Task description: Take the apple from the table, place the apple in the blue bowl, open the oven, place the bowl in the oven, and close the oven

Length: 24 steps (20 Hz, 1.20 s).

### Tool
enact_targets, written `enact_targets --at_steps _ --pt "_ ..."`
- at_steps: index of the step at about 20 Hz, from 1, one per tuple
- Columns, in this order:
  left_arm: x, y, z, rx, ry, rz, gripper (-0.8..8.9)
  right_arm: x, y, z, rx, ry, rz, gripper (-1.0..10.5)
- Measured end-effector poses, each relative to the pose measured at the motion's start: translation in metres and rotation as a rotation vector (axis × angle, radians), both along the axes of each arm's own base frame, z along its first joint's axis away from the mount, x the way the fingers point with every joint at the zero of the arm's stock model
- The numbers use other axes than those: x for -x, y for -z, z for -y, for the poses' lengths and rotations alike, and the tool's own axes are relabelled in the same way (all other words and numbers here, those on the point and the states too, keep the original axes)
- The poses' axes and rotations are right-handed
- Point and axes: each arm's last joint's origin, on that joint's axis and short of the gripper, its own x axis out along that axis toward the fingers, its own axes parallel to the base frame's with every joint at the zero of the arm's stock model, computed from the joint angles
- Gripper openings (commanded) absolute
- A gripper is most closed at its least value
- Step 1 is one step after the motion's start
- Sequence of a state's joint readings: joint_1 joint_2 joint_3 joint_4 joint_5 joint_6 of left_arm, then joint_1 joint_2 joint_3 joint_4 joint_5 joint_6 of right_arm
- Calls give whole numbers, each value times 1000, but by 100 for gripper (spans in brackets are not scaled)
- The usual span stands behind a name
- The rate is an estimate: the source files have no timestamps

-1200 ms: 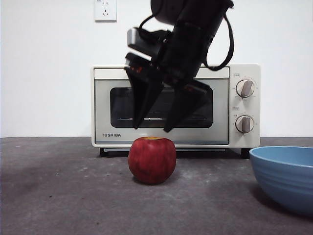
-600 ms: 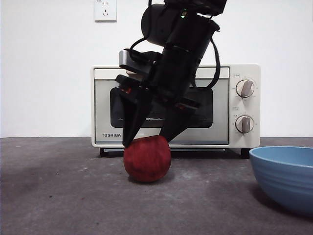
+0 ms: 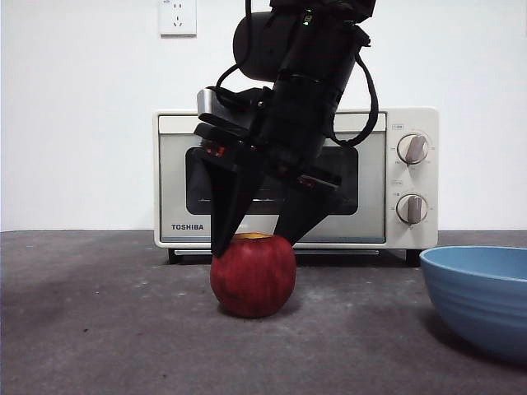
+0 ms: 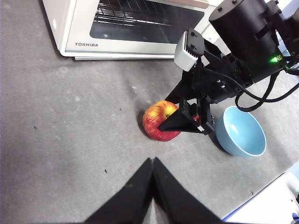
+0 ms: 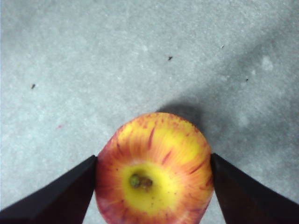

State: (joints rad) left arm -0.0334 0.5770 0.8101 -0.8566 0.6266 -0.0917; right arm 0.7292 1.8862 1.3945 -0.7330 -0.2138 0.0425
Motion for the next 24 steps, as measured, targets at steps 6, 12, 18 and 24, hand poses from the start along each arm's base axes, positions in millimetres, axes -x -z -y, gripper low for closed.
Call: enact_targets --at_steps 6,12,18,24 --pt "0 0 0 0 0 0 7 1 0 1 6 0 -11 36" --pt "0 0 0 0 0 1 7 1 -3 1 13 3 -21 5" --pt "0 -1 0 1 0 9 7 13 -43 10 11 6 -4 5" --pt "-1 -1 0 -1 1 11 7 56 -147 57 -112 47 223 5"
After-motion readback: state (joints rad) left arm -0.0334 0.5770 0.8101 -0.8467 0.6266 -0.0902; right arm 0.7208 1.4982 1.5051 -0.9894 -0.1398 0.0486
